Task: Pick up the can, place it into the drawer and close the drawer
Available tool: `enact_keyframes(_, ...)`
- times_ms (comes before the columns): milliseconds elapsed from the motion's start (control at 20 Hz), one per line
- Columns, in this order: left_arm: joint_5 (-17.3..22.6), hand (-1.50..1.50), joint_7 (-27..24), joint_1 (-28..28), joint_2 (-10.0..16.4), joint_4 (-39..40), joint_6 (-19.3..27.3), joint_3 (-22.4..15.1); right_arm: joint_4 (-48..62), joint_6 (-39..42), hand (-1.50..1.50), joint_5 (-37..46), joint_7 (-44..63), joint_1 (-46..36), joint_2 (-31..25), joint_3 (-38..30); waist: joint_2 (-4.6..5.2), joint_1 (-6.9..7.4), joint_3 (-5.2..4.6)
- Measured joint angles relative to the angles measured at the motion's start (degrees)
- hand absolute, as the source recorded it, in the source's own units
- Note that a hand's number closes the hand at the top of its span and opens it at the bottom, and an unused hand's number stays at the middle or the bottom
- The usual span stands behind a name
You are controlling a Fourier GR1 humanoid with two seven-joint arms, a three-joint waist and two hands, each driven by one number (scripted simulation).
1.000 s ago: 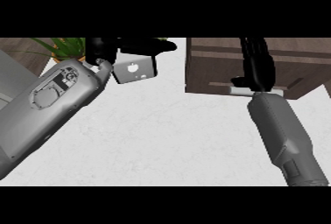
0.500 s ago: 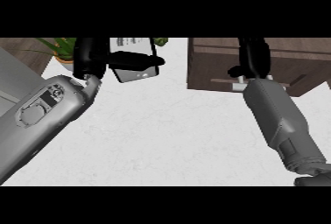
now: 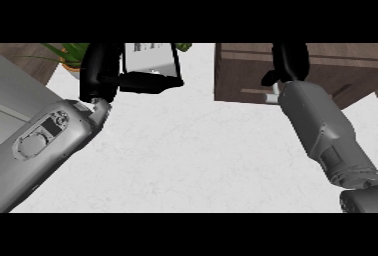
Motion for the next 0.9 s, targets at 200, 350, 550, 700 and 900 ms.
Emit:
enact_keyframes(200, -0.59, -1.5, -0.6, 1.71, 0.13, -0.96, 0.01, 0.04, 0.23, 0.9, -1.5, -3.19, -4.7, -0.69, 0.08, -2.6, 0.16, -0.25, 0.12)
enact_keyframes(350, -0.82, -1.5, -0.53, 2.02, 0.42, -1.45, -0.14, 0.35, -0.15, 2.14, -1.5, -6.56, -8.9, -1.02, 0.47, -5.33, 0.25, -0.61, 0.24)
enact_keyframes(550, -0.93, -1.5, -1.11, 3.49, 0.88, -1.87, -0.35, 0.99, -0.95, 4.1, -1.5, -11.32, -13.96, -1.36, 1.28, -9.34, 0.19, -1.09, 0.23)
enact_keyframes(700, -1.14, -1.5, -1.55, 4.65, 0.92, -1.87, -0.44, 1.32, -1.41, 7.16, -1.5, -15.51, -17.01, -2.71, 2.55, -12.53, 0.16, -1.36, 0.3)
enact_keyframes(900, -1.2, -1.5, -1.79, 5.95, 1.22, -2.25, -0.68, 1.98, -2.21, 11.61, -1.5, -22.32, -19.97, -4.12, 4.21, -17.89, -0.01, -1.71, 0.35)
